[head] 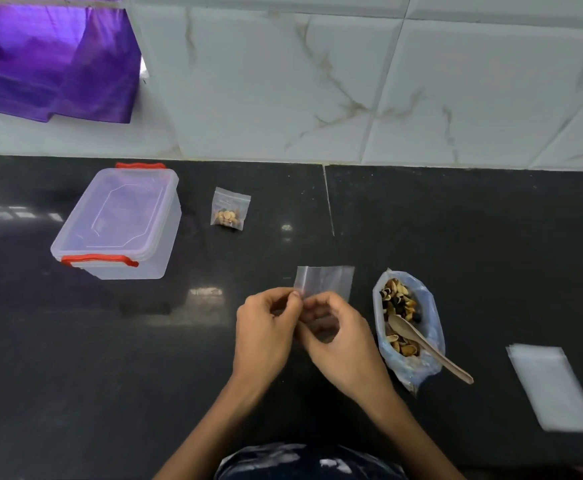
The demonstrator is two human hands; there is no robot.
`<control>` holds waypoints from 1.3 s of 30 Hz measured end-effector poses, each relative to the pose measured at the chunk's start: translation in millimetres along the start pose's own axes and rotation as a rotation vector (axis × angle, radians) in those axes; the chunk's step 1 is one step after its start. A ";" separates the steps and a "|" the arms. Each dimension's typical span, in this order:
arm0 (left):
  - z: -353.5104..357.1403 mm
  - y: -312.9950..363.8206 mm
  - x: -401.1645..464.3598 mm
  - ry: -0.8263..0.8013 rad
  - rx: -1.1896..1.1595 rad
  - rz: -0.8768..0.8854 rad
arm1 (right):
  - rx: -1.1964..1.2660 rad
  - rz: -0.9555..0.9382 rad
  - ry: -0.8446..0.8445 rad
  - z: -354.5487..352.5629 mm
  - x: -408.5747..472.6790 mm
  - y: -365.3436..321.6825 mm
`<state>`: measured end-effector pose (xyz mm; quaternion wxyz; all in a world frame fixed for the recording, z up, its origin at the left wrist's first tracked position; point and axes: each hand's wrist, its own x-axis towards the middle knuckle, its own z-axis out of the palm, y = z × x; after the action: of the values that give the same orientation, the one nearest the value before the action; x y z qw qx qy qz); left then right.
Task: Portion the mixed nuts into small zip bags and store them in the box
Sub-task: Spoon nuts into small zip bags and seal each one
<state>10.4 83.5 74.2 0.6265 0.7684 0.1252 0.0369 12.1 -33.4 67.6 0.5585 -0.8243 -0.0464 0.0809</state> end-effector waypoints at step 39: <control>5.3 -7.4 -1.7 0.053 0.191 0.143 | 0.247 0.447 -0.097 -12.3 13.8 -0.8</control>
<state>8.9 79.4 66.0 0.5427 0.8302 0.0896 0.0900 27.9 -42.1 71.7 0.6203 -0.7348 0.1203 0.2466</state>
